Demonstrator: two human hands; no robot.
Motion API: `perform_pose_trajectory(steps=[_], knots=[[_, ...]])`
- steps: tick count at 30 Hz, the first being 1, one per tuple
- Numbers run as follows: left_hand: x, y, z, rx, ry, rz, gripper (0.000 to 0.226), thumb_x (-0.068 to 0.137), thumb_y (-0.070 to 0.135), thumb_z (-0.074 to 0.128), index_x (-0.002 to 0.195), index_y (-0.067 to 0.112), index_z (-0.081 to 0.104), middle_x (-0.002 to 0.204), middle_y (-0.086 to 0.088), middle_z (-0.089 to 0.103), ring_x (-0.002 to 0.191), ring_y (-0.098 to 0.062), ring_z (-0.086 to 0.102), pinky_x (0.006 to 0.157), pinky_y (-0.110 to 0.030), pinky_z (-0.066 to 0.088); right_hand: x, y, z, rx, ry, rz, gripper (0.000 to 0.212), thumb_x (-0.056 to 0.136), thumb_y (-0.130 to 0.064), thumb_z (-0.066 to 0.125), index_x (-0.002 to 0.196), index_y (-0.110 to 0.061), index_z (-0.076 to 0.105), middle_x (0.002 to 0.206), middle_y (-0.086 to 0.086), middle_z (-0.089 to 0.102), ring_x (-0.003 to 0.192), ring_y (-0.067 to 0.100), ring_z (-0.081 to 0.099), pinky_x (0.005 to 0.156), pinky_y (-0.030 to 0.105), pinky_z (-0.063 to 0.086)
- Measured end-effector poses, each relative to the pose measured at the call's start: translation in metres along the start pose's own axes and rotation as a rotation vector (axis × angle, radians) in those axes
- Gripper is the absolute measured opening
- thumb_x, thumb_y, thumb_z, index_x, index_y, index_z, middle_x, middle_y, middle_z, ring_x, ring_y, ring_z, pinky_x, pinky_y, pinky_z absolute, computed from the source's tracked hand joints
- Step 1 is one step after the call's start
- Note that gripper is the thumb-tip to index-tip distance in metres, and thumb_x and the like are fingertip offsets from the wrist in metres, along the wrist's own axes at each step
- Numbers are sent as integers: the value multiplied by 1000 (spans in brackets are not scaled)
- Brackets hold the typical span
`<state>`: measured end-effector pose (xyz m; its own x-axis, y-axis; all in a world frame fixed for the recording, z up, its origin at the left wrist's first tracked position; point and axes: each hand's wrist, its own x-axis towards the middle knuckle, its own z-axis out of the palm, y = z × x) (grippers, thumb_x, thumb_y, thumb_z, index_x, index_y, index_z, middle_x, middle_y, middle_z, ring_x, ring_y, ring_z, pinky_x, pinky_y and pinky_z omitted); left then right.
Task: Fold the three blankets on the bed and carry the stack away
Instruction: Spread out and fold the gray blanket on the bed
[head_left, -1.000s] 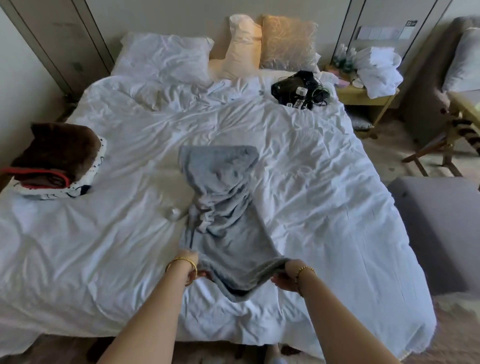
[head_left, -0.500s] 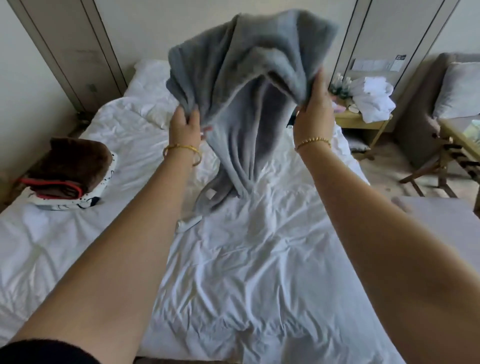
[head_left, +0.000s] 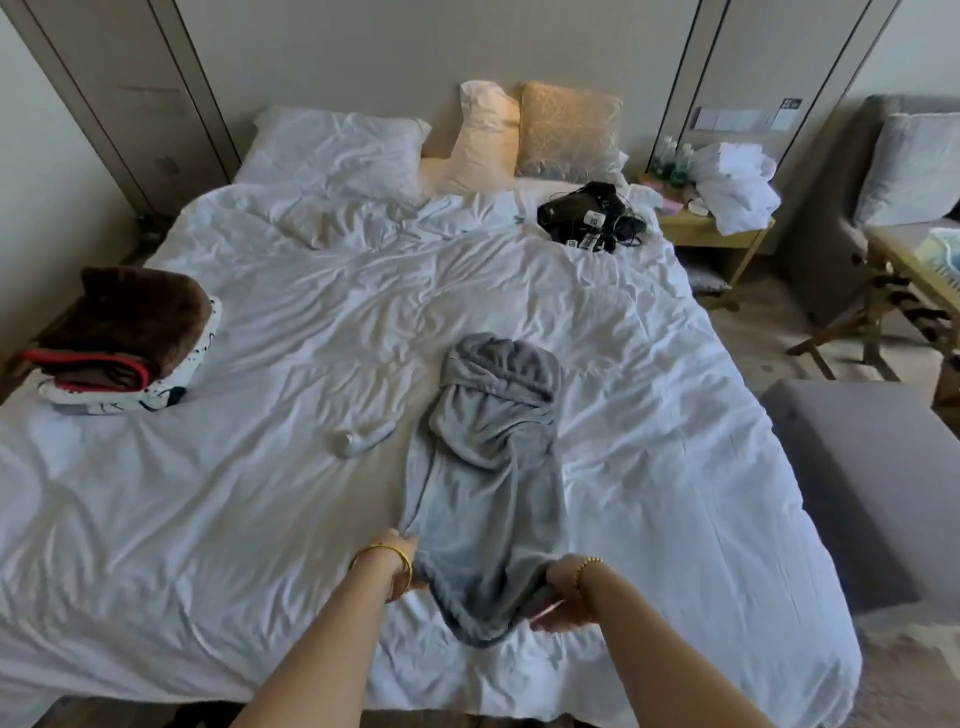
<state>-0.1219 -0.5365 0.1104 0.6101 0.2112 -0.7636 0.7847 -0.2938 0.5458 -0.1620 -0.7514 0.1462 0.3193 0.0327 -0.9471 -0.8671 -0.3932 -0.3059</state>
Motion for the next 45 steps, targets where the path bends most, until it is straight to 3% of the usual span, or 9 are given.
perform_pose_trajectory(steps=[2,5,9,11,16,19,25,37,45], knots=[[-10,41,-6,-36,50,166,41,98,21,43,133,-1,42,132,-29,47,119,-42,50,96,-53,45,-22,-34,-15,361,65,-170,38,94,11,20,74,4,51,55,15,58,45,19,58,51,26,51],[-51,162,-32,-98,385,587,45,99,32,36,134,5,46,133,-25,49,121,-37,49,103,-42,39,-100,-124,-57,639,328,-521,37,99,1,23,132,10,39,123,19,54,115,24,53,87,14,41],[-112,249,-51,-377,652,1143,40,96,28,41,129,8,51,120,-18,62,101,-28,62,85,-34,52,-199,-174,-100,575,1167,-1412,56,82,7,30,135,-4,41,107,-4,49,99,10,48,69,-7,34],[-96,221,-39,-136,554,1068,35,94,22,40,125,9,53,113,-20,65,91,-32,64,78,-35,53,-175,-147,-99,234,1358,-1262,48,82,4,32,128,-6,46,106,7,58,95,22,55,72,14,37],[-27,65,-2,220,71,198,35,94,10,46,126,-5,51,125,-23,57,108,-37,60,84,-44,55,-28,1,-53,-174,389,13,30,98,-6,30,113,13,49,124,26,57,70,27,68,47,29,41],[-23,28,6,276,34,133,40,95,18,48,126,-8,49,129,-24,53,114,-37,55,86,-30,45,6,31,-33,-280,329,43,18,96,-1,32,89,5,47,115,24,62,43,19,55,43,26,42],[-18,41,11,436,52,186,46,99,28,35,137,3,39,141,-19,44,127,-34,44,104,-38,35,13,-4,-42,-262,510,-155,38,94,0,39,132,1,45,133,19,52,117,33,54,67,28,47],[36,80,38,230,309,306,34,90,-2,37,119,7,51,123,-18,55,106,-33,53,87,-35,42,69,-26,-99,413,649,-383,51,91,8,25,138,-5,40,140,16,42,133,32,36,111,36,28],[115,133,88,471,256,80,24,93,22,35,101,15,57,106,-11,61,83,-26,49,78,-32,43,162,-60,-161,329,522,-170,30,86,8,33,101,-2,57,99,17,56,90,27,47,78,32,39]])
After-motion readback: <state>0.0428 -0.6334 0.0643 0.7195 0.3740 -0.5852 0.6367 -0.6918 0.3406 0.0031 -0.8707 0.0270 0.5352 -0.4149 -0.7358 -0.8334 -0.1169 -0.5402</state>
